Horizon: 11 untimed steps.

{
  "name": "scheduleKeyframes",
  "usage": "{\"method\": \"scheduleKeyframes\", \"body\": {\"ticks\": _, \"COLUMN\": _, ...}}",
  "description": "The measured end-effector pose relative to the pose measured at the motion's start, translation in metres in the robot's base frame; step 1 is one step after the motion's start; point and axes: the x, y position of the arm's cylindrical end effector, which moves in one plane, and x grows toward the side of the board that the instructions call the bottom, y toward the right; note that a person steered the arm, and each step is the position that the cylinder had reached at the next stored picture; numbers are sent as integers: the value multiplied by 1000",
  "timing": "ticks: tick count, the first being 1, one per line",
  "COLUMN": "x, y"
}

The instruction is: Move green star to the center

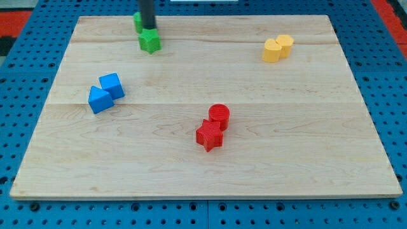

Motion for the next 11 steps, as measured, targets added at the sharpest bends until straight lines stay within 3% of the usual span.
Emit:
{"method": "scheduleKeyframes", "body": {"ticks": 1, "x": 21, "y": -26}}
{"method": "scheduleKeyframes", "body": {"ticks": 2, "x": 40, "y": 5}}
{"method": "scheduleKeyframes", "body": {"ticks": 4, "x": 5, "y": 11}}
{"method": "scheduleKeyframes", "body": {"ticks": 6, "x": 72, "y": 48}}
{"method": "scheduleKeyframes", "body": {"ticks": 7, "x": 53, "y": 52}}
{"method": "scheduleKeyframes", "body": {"ticks": 9, "x": 70, "y": 103}}
{"method": "scheduleKeyframes", "body": {"ticks": 11, "x": 138, "y": 110}}
